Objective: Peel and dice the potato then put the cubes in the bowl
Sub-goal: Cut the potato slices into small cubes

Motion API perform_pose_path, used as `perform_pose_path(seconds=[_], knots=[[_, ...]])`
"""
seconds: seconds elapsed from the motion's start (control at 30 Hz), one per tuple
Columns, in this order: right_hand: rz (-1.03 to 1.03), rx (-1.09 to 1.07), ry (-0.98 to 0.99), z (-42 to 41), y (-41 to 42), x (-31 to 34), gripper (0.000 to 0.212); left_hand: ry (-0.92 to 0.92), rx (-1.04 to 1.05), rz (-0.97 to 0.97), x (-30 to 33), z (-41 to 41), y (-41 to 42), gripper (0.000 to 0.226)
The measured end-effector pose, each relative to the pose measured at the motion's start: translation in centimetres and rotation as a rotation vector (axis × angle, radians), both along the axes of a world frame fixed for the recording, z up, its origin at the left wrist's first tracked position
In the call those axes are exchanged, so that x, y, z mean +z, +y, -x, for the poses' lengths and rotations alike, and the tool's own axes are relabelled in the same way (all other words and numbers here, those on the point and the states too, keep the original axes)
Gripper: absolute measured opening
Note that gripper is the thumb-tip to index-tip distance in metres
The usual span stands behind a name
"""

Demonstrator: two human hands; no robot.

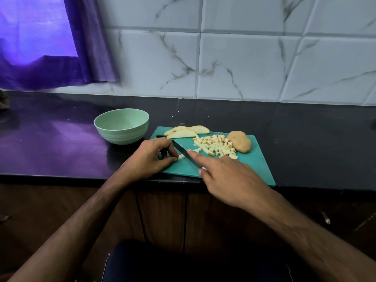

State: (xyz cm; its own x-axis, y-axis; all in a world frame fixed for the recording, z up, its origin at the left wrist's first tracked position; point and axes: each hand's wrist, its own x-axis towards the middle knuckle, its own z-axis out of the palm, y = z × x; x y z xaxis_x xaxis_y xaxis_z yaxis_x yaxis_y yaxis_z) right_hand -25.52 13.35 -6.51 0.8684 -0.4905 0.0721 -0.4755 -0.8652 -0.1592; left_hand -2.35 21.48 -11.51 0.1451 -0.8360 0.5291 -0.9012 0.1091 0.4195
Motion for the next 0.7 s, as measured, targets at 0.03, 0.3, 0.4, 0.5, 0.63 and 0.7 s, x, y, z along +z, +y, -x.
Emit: perform_pose_path(seconds=[0.03, 0.3, 0.4, 0.5, 0.63, 0.7], knots=[[0.002, 0.004, 0.010, 0.2, 0.3, -0.1, 0.055, 0.002, -0.004, 0.004, -0.1, -0.1, -0.1, 0.012], [0.042, -0.002, 0.031, -0.2, 0.8, -1.6, 0.057, 0.025, 0.002, 0.008, -0.4, -0.3, -0.2, 0.014], [0.066, 0.016, 0.032, -0.3, 0.8, -1.6, 0.057, 0.004, -0.022, 0.022, -0.2, -0.2, -0.1, 0.018], [0.104, 0.034, 0.038, -0.2, 0.8, -1.8, 0.057, -0.295, -0.015, 0.000, -0.6, -0.3, -0.3, 0.027], [0.097, 0.054, 0.037, 0.4, 0.1, -1.5, 0.056, -0.339, -0.009, -0.118, -0.9, -0.5, -0.5, 0.030], [0.055, 0.066, 0.039, 1.4, -0.4, -1.4, 0.055, -0.309, -0.020, -0.130, -1.0, -0.7, -0.7, 0.029]])
